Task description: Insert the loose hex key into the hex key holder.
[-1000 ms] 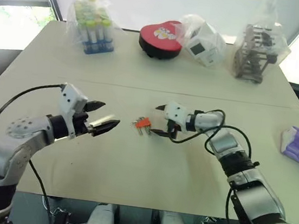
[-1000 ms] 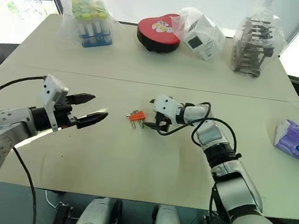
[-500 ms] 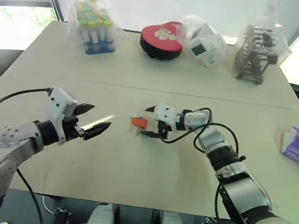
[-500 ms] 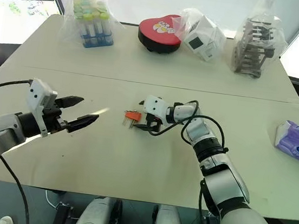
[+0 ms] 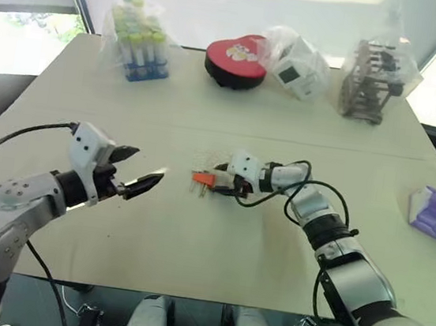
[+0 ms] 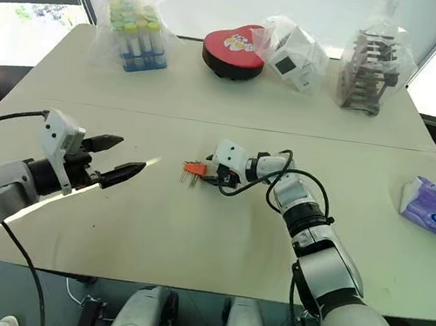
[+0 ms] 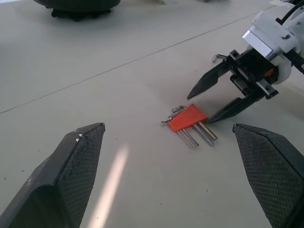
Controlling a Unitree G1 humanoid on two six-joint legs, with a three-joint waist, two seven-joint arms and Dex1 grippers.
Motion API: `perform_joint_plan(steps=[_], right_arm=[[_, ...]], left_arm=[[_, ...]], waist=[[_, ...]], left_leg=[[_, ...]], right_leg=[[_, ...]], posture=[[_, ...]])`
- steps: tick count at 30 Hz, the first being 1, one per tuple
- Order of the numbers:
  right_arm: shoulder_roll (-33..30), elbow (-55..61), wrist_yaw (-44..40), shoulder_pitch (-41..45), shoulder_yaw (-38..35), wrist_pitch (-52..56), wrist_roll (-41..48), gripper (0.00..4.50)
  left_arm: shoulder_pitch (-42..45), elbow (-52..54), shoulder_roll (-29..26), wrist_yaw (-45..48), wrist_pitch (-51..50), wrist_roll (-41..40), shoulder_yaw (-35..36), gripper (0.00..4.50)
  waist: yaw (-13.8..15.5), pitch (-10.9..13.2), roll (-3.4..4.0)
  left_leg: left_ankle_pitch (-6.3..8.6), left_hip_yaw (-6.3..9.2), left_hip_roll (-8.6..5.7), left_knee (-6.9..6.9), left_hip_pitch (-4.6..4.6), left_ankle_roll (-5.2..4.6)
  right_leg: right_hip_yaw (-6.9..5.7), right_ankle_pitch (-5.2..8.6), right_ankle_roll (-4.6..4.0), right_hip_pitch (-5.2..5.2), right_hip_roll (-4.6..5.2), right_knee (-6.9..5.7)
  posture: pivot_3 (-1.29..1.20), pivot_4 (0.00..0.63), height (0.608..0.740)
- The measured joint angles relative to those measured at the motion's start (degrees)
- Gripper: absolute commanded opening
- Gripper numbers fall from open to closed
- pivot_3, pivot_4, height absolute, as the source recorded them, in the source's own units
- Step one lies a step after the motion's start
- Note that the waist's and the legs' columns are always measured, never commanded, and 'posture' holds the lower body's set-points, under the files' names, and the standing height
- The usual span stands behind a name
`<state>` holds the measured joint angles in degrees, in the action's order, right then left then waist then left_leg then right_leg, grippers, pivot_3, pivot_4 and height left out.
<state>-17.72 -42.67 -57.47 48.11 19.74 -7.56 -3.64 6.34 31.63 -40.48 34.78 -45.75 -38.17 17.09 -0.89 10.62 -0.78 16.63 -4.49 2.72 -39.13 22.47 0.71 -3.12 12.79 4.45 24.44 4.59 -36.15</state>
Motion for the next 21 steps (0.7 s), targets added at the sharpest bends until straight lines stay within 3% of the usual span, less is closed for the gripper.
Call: perform_joint_plan(steps=[12,21], right_arm=[[-0.2,3.4,3.3,-1.6,-0.9,0.1,-1.5,1.08],[-9.2,16.8,19.6,-3.1,-6.6,-21.3,-9.0,1.08]], left_arm=[[0.6,-1.4,0.0,0.4,0.1,0.0,-0.6,4.50],[13.7,-10.7,1.3,4.1,-1.1,-5.2,-1.2,4.50]], waist=[[0.1,0.0,0.02],[-0.2,0.1,-0.01]], left_leg=[[0.00,0.01,0.00,0.03,0.01,0.00],[0.00,-0.03,0.01,0.06,0.16,0.02]], right_leg=[[0.00,0.01,-0.01,0.02,0.01,0.01],[-0.01,-0.02,0.05,0.18,-0.05,0.03]], posture=[[0.00,0.150,0.740],[0.00,0.150,0.740]])
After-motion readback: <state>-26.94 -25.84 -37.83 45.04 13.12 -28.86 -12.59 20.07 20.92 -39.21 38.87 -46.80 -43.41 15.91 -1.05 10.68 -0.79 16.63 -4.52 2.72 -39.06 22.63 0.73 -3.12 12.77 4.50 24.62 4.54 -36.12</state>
